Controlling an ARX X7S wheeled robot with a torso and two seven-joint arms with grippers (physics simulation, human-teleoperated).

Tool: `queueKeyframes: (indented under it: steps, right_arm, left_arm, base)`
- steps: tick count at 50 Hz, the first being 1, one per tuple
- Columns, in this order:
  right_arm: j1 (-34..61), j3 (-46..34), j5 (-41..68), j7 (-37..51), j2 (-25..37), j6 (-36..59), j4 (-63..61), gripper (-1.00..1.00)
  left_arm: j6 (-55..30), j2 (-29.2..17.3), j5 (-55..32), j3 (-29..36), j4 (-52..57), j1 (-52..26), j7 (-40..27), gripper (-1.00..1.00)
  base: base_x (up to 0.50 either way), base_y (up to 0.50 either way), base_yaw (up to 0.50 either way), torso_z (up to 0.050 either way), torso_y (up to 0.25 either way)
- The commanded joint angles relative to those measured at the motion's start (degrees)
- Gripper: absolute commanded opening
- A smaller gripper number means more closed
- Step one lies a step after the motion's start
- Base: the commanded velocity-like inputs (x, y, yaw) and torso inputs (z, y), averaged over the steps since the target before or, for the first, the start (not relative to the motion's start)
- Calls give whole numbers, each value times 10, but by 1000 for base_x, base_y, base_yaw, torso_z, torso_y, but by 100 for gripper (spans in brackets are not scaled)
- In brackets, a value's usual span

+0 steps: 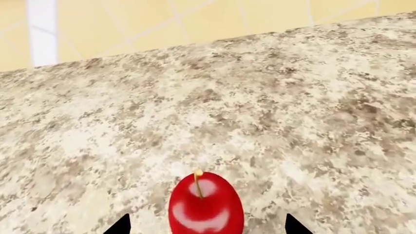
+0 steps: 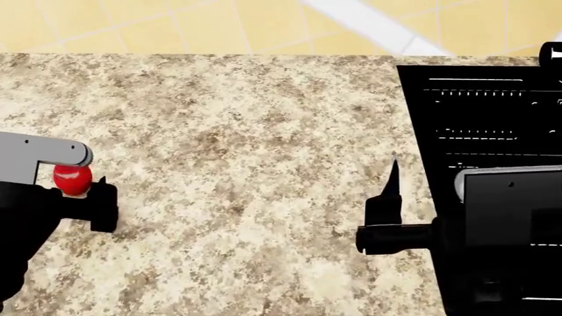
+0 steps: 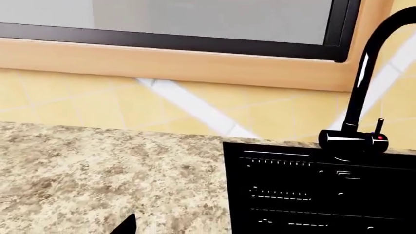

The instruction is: Place the cherry and the sweet potato on separate cutting boards.

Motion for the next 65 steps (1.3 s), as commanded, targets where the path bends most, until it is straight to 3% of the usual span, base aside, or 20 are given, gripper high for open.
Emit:
queueKeyframes:
  steps: [1, 8, 13, 14, 22, 26, 31, 35, 39, 43, 54, 65]
  right_arm:
    - [-10, 1, 0, 0, -1, -9, 4, 100]
    - [-17, 3, 1, 0, -2, -14, 7, 100]
    - [-22, 3, 1, -1, -2, -19, 9, 100]
    - [-22, 3, 1, -1, -2, -19, 9, 100]
    - [-23, 7, 6, 3, -2, -17, 2, 100]
    - [-26, 6, 6, 4, -2, -18, -2, 100]
    - [-47, 7, 1, 12, -22, -47, -7, 100]
    - [-74, -6, -12, 21, -46, -81, -15, 100]
    - [-73, -37, -57, 29, -43, -107, -6, 100]
    - [-80, -10, -35, 31, -57, -123, -2, 100]
    - [-57, -43, -65, 19, -43, -133, 31, 100]
    - [-76, -13, -36, 44, -32, -92, -36, 100]
  left_arm:
    - [46, 28, 30, 22, -121, -54, 22, 100]
    - [75, 49, 49, 40, -208, -93, 43, 100]
    - [76, 48, 49, 39, -212, -96, 40, 100]
    - [76, 48, 49, 39, -212, -96, 39, -100]
    - [59, 42, 42, 34, -176, -87, 31, -100]
    - [8, 16, 13, 14, -36, -50, 6, -100]
    - [-5, -20, -5, -8, 200, 66, -62, -100]
    - [-45, -32, -63, -65, 374, 130, -120, -100]
    - [-50, -46, -66, -57, 451, 171, -133, -100]
    - [-21, -36, -52, -50, 439, 211, -139, -100]
    - [-74, -61, -72, -49, 506, 203, -150, -100]
    - [-80, -65, -77, -56, 512, 206, -158, -100]
  base:
    - [0, 0, 0, 0, 0]
    - [0, 0, 0, 0, 0]
    - [0, 0, 0, 0, 0]
    - [0, 0, 0, 0, 0]
    - [0, 0, 0, 0, 0]
    - [0, 0, 0, 0, 0]
    - [0, 0, 0, 0, 0]
    - [0, 0, 0, 0, 0]
    - [0, 0, 0, 0, 0]
    - [0, 0, 0, 0, 0]
    - [0, 0, 0, 0, 0]
    - [-77, 0, 0, 0, 0]
